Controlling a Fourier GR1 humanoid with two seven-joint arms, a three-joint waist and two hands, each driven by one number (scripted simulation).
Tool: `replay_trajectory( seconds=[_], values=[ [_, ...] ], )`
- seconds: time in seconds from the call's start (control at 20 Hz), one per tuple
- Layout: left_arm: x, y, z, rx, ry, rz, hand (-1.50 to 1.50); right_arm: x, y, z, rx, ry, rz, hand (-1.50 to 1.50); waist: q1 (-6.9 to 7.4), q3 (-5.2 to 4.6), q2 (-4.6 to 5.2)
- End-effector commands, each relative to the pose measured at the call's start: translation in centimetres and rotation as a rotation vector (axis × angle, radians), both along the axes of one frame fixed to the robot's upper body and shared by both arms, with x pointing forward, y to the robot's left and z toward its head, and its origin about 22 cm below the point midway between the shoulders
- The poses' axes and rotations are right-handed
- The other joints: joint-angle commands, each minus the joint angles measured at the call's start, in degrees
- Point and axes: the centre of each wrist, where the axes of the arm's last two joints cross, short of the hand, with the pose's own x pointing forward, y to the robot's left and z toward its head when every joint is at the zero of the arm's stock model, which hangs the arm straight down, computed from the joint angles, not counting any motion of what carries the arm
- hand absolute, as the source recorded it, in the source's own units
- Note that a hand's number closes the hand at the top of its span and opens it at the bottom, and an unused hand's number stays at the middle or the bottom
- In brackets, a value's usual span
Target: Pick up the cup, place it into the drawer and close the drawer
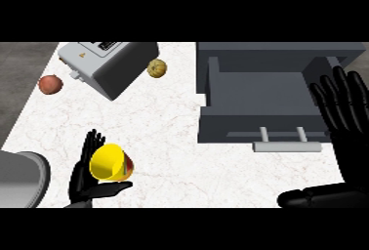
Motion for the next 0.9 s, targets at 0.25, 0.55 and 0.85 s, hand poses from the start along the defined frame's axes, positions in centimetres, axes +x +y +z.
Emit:
replay_trajectory(
  seconds=[0.25, 0.55, 0.85],
  values=[
    [0.4, -0.9, -0.4, -0.116, -0.009, -0.053, -1.50, -0.1, 1.0, -0.4, 0.000, -0.004, -0.009, -1.50, 0.04, 0.00, -0.03],
    [1.3, -0.4, -0.5, -0.193, -0.039, -0.116, -1.50, -1.2, -0.2, 0.3, 0.004, -0.001, 0.001, -1.50, -0.03, 0.00, -0.04],
    [0.6, -1.8, -1.6, -0.240, -0.092, -0.181, 1.50, 0.2, -0.3, -0.5, 0.004, 0.025, 0.001, -1.50, 0.10, 0.00, -0.01]
  ],
)
